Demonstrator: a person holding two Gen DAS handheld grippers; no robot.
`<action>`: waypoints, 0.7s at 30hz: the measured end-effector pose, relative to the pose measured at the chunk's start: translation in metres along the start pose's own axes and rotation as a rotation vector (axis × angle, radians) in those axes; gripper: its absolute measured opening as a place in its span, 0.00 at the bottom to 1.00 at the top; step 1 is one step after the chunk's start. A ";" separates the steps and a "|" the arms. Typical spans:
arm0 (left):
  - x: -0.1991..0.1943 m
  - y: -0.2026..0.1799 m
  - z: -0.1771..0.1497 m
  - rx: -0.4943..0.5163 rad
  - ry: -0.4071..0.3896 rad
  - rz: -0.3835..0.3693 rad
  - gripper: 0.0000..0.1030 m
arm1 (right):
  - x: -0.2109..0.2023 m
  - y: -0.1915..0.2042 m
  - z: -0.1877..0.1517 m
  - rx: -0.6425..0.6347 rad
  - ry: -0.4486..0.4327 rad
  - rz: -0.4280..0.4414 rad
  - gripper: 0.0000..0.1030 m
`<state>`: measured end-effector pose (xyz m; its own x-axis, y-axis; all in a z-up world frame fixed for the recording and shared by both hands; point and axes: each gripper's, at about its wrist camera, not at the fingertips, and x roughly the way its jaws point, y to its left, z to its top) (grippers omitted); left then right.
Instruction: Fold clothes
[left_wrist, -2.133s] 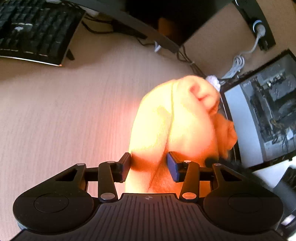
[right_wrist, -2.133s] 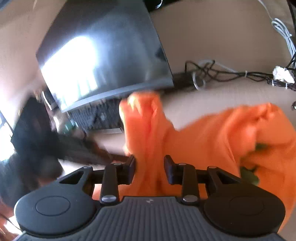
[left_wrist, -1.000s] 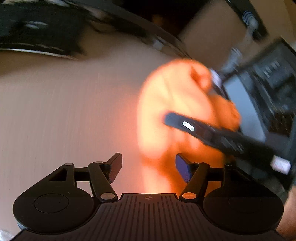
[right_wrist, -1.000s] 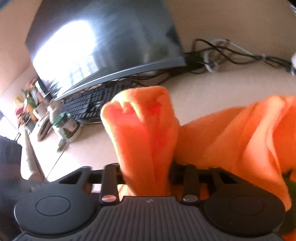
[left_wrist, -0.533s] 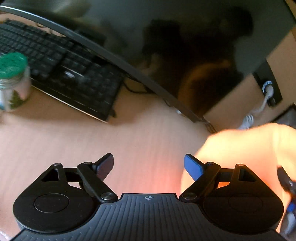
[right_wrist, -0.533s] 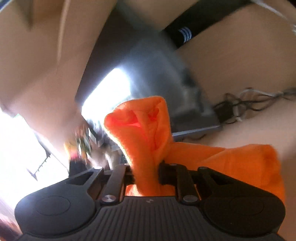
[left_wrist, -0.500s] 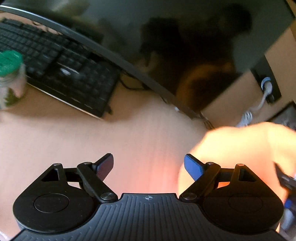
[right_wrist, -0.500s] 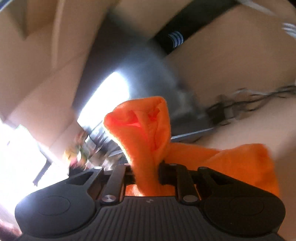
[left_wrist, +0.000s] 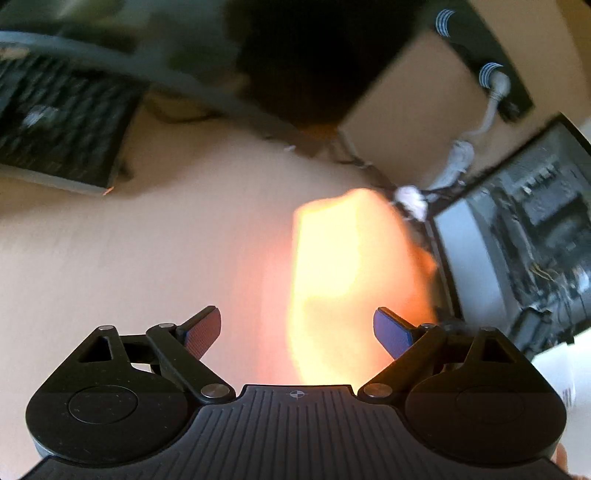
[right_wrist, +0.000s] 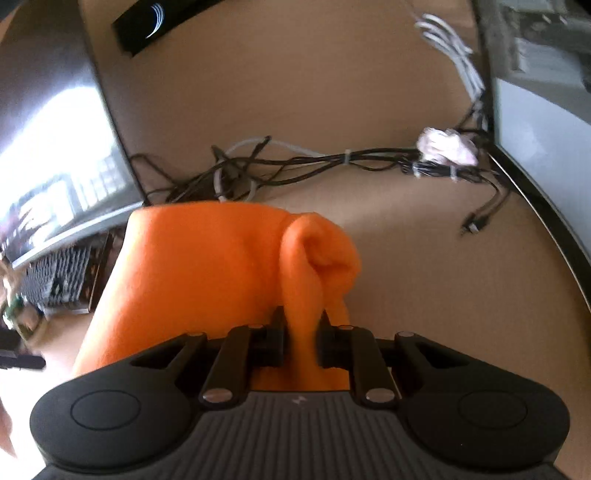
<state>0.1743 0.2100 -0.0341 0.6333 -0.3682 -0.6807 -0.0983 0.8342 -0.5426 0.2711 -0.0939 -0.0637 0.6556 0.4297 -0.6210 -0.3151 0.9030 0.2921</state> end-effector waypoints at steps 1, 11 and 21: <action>0.002 -0.011 0.005 0.038 -0.007 -0.023 0.91 | -0.001 0.005 -0.002 -0.023 -0.002 0.003 0.14; 0.078 -0.051 0.047 0.052 0.054 -0.162 0.88 | -0.061 0.034 0.014 -0.265 -0.150 -0.127 0.66; 0.087 -0.002 0.064 -0.104 0.082 -0.081 0.90 | -0.032 0.058 -0.016 -0.191 0.005 0.038 0.69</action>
<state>0.2787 0.2024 -0.0613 0.5778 -0.4687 -0.6682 -0.1307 0.7550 -0.6426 0.2212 -0.0555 -0.0388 0.6371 0.4631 -0.6162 -0.4647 0.8685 0.1724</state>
